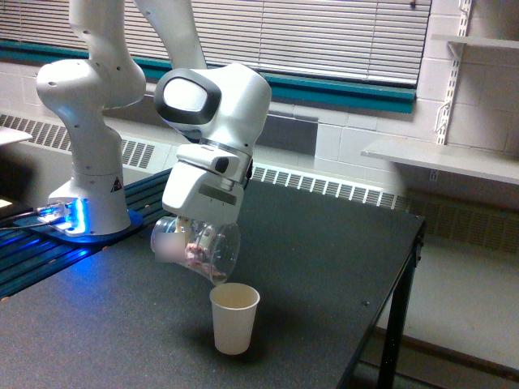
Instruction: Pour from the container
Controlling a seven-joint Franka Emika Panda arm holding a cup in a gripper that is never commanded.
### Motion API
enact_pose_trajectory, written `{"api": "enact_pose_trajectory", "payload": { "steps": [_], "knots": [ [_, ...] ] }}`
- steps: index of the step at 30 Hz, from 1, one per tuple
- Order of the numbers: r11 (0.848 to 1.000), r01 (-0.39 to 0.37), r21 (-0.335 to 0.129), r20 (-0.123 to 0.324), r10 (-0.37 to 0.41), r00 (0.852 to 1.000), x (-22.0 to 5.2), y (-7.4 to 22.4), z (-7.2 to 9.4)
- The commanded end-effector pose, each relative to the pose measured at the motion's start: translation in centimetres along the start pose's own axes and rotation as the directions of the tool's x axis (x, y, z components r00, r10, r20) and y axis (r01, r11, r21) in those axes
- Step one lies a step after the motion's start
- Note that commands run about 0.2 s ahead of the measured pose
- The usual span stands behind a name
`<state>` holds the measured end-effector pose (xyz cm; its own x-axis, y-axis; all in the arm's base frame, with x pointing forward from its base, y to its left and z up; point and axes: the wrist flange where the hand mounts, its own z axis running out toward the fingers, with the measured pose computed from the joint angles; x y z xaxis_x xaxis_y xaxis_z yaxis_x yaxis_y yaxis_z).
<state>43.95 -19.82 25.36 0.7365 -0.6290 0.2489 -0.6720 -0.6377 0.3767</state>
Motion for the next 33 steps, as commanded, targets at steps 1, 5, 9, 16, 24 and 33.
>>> {"api": "enact_pose_trajectory", "payload": {
  "steps": [1,5,9,16,24,33],
  "knots": [
    [0.999,0.024,-0.021,-0.011,-0.025,1.0,-0.05,-0.97,-0.19],
    [0.999,0.034,-0.037,-0.008,-0.035,0.999,-0.09,-1.18,0.01],
    [0.998,0.044,-0.052,-0.01,-0.045,0.999,-0.2,-1.4,0.27],
    [0.997,0.053,-0.062,-0.009,-0.054,0.999,-0.31,-1.54,0.47],
    [0.996,0.048,-0.071,-0.007,-0.049,0.999,-0.02,-1.23,0.53],
    [0.995,0.058,-0.081,-0.018,-0.059,0.998,0.2,-1.24,0.07]
  ]
}}
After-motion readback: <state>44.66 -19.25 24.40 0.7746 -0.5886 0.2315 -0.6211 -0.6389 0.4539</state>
